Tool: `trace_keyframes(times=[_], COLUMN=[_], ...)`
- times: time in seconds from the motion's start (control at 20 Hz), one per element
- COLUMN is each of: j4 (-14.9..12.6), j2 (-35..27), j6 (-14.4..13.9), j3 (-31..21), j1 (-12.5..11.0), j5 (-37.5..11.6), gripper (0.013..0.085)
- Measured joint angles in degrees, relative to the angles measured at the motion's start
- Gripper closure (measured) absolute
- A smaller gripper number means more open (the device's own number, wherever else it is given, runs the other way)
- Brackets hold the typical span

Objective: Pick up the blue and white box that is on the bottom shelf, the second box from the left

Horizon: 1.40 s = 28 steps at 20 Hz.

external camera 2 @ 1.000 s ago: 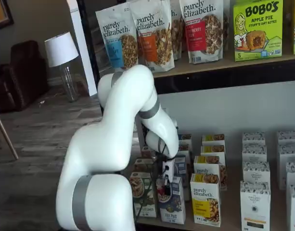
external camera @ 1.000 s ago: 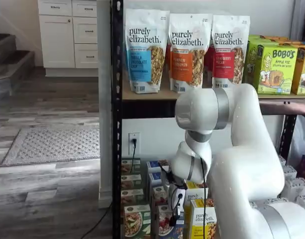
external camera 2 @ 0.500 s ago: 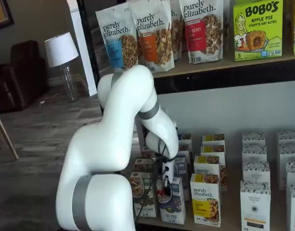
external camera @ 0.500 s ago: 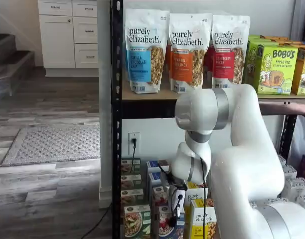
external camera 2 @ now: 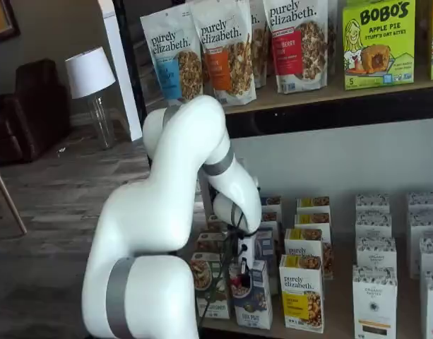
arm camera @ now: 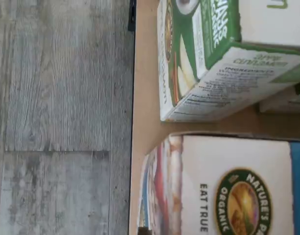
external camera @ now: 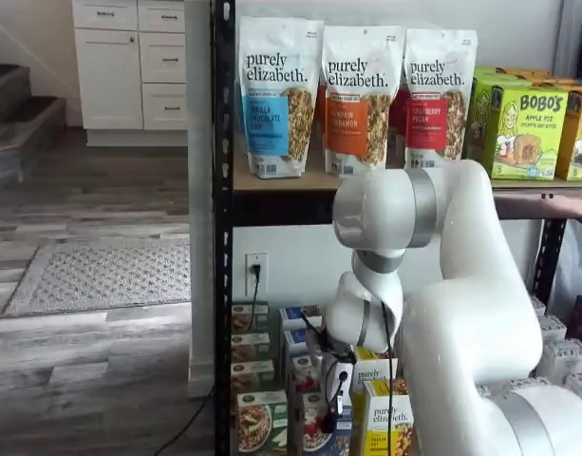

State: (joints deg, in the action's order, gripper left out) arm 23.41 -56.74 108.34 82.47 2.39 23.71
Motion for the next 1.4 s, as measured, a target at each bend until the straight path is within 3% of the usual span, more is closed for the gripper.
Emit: trace_keyframes(times=[0.3,0.75,0.95,1.4], j4=[0.90,0.46,-1.36,-0.04], j2=[0.02,0.07,0.03,0.78], j6=[0.82,0.59,-1.10,-0.21], j3=[0.36,0.49,0.22,-0.69], j1=[-0.14,-0.34,-0.18,0.13], j5=[0.87,1.56,0.77,0.99], gripper=[0.0330,0.0530,0.0530,0.0530])
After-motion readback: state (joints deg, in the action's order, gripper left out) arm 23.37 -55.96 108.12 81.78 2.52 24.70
